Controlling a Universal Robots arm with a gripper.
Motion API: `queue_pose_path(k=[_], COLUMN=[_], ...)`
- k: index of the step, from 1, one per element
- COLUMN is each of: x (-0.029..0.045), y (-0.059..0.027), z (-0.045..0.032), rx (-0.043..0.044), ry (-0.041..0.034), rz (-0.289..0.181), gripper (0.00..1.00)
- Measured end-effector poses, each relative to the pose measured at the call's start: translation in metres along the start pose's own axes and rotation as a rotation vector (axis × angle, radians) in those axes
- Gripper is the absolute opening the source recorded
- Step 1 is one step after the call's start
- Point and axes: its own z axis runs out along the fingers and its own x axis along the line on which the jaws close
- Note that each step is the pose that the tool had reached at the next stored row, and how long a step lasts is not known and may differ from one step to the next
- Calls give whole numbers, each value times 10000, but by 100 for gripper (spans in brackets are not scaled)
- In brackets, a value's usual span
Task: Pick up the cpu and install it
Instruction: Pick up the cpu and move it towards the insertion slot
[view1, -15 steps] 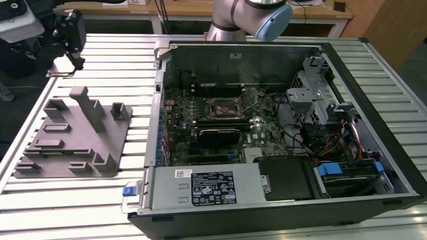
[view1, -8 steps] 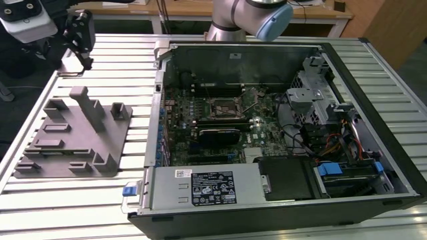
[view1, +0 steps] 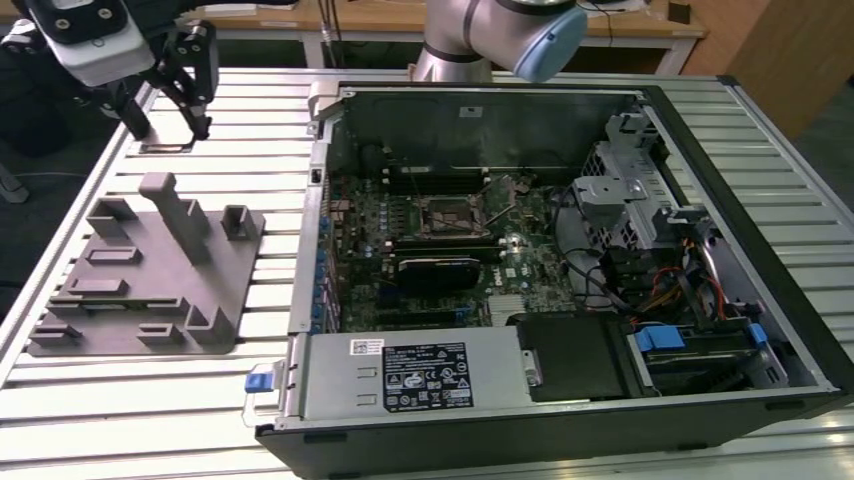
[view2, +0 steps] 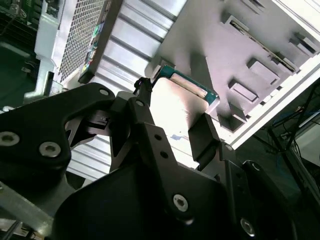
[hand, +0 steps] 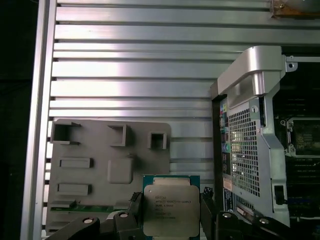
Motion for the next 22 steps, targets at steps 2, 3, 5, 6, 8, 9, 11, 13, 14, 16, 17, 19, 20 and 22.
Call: queue_pose_path(k=[2,3,5,6,8,9,11,13,14,16,17,19,20,22], x=[-59,-89,-146,-175,-238,-268,-328,-394,-426,-485,-514,-569,-598,-655], y=[1,1,2,2,4,4,5,5,6,7,7,8,8,9], z=[2,3,5,6,8,9,11,13,15,16,17,19,20,22], rx=[-2,-3,-4,-5,-5,-6,-7,-7,-8,-8,-8,-8,-9,-8], ry=[0,0,0,1,1,1,0,1,1,1,1,1,1,1], rz=[0,0,0,0,1,0,0,0,1,1,1,0,0,0], gripper=[54,54,54,54,54,54,54,54,54,54,54,54,54,54])
